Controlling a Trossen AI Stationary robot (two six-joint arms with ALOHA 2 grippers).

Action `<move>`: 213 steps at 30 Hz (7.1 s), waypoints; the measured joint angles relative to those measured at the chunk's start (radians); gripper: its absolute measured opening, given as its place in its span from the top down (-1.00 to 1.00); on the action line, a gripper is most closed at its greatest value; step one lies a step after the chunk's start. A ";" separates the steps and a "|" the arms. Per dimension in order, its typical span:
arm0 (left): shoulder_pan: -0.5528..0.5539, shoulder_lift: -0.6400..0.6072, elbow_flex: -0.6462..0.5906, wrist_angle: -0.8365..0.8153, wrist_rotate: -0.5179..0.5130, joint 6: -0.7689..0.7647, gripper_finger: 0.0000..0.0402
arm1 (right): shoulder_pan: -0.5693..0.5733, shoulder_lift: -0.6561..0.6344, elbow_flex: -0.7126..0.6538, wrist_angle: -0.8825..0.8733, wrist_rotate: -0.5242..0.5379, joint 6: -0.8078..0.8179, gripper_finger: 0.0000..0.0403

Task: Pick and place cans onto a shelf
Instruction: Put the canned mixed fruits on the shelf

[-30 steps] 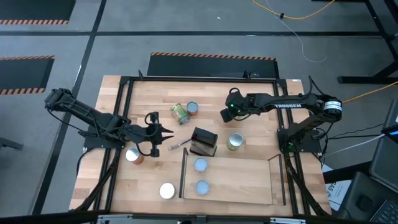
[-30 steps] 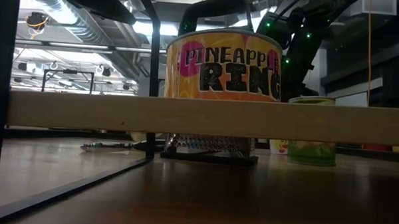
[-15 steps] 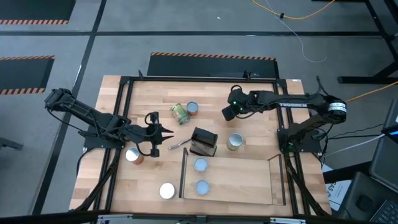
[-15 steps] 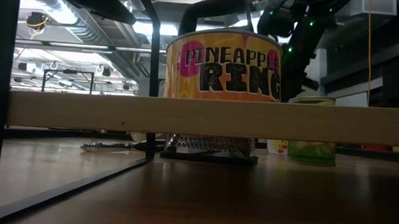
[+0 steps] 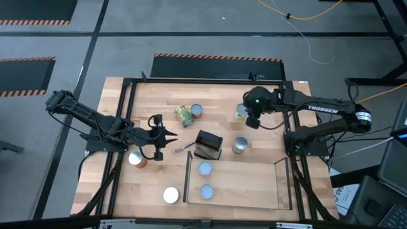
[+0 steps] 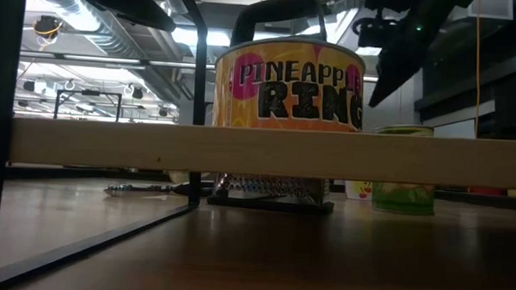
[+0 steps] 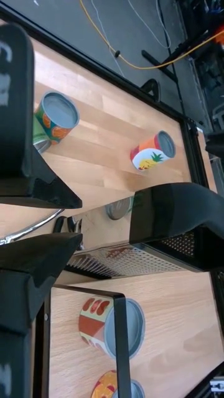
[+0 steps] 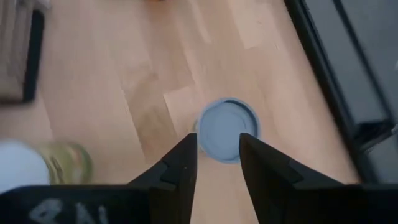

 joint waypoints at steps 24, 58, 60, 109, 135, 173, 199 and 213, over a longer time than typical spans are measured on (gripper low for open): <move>0.000 0.000 0.000 0.000 0.000 -0.001 0.67 | -0.018 0.009 -0.239 0.227 -0.009 -0.477 0.38; 0.000 0.000 0.000 0.000 0.000 -0.004 0.67 | -0.096 0.009 -0.339 0.452 -0.057 -0.479 0.38; 0.000 0.000 0.000 0.000 0.000 -0.002 0.67 | -0.096 0.009 -0.339 0.452 -0.075 -0.480 0.38; 0.000 0.000 0.000 0.013 0.000 -0.005 0.67 | 0.071 0.109 0.257 -0.078 -0.121 -0.014 0.96; 0.000 0.000 0.000 0.014 0.000 -0.007 0.67 | 0.677 0.353 0.286 0.061 -0.009 0.555 0.94; 0.000 0.000 0.000 0.013 0.001 -0.007 0.67 | 0.813 0.524 0.287 0.246 0.073 0.594 0.93; 0.000 0.000 0.000 0.012 0.005 -0.008 0.67 | 0.813 0.532 0.287 0.243 0.065 0.593 0.80; 0.000 0.000 0.000 0.012 0.004 -0.007 0.67 | 0.812 0.530 0.309 0.219 0.055 0.568 0.62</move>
